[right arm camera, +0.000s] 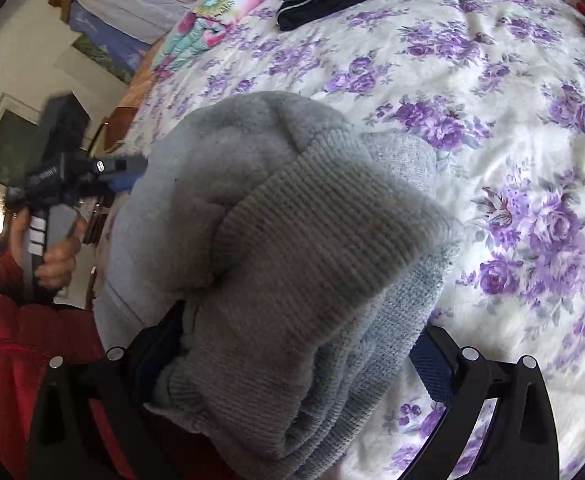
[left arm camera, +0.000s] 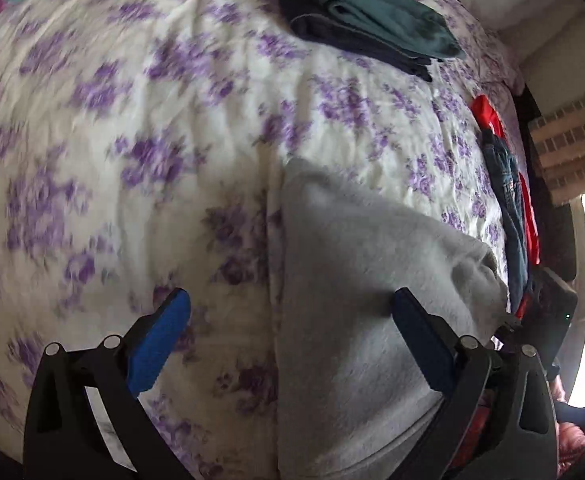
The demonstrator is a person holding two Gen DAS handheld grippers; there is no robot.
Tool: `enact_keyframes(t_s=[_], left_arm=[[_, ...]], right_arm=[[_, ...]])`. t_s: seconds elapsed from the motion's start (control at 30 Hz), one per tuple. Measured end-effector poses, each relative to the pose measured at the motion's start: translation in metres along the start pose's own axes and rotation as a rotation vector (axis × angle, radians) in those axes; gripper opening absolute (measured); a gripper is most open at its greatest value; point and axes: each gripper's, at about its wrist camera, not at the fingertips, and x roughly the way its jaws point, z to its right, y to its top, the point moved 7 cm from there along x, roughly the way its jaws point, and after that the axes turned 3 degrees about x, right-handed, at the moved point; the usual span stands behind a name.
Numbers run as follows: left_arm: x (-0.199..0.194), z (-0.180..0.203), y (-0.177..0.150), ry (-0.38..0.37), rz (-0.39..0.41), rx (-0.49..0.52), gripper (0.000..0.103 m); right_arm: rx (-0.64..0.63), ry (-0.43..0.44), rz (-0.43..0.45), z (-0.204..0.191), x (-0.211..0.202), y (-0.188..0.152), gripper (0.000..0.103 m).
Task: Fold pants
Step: 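Lift and carry the bundle with both grippers toward the dark green folded pants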
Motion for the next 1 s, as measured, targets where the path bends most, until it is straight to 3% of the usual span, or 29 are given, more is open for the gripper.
enact_keyframes(t_s=[0.17,0.33,0.43,0.57,0.67,0.8,0.87,1.0], left_arm=[[0.013,-0.014,-0.039,-0.179,-0.08,-0.21,0.098],[0.019,-0.012,-0.056,-0.235,-0.074,-0.283,0.099],[0.021,-0.014,-0.06,-0.251,-0.05,-0.285,0.099],[0.017,-0.017,-0.065,-0.29,-0.022,-0.293,0.098],[0.014,-0.02,-0.07,-0.32,0.018,-0.297,0.098],[0.011,-0.02,-0.076,-0.34,0.037,-0.276,0.098],[0.01,-0.02,-0.078,-0.347,0.007,-0.266,0.098],[0.017,-0.005,-0.077,-0.373,-0.071,-0.167,0.098]], right_arm=[[-0.052,0.039,0.003,-0.001,-0.005,-0.004,0.1],[-0.046,0.102,-0.009,0.002,-0.01,-0.001,0.1],[0.08,0.228,0.012,0.018,-0.028,0.005,0.1],[0.345,0.454,0.1,0.057,-0.058,0.009,0.1],[0.433,0.537,0.128,0.072,-0.065,0.004,0.099],[0.401,0.491,0.092,0.063,-0.06,0.003,0.1],[0.373,0.487,0.063,0.047,-0.051,0.008,0.1],[0.316,0.381,0.033,0.034,-0.032,0.007,0.1]])
